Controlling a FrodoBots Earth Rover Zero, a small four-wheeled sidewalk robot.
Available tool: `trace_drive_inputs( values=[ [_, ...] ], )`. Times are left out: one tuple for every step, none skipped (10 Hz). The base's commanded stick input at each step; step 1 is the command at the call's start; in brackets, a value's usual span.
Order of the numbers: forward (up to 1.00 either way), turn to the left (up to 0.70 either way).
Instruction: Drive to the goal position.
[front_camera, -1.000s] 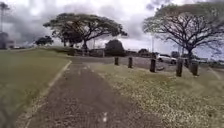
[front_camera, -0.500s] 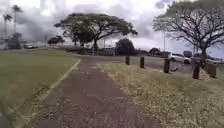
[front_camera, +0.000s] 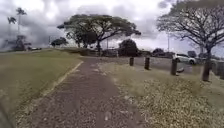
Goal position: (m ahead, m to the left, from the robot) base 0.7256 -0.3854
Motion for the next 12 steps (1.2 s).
trace_drive_inputs(
  values=[
    [0.68, 0.34],
    [0.68, 0.34],
    [0.68, 0.34],
    [0.68, 0.33],
    [0.68, 0.32],
    [0.68, 0.08],
    [0.68, 0.02],
    [0.68, 0.02],
    [0.68, 0.02],
    [0.68, 0.02],
    [0.68, 0.02],
    [0.68, 0.02]
  ],
)
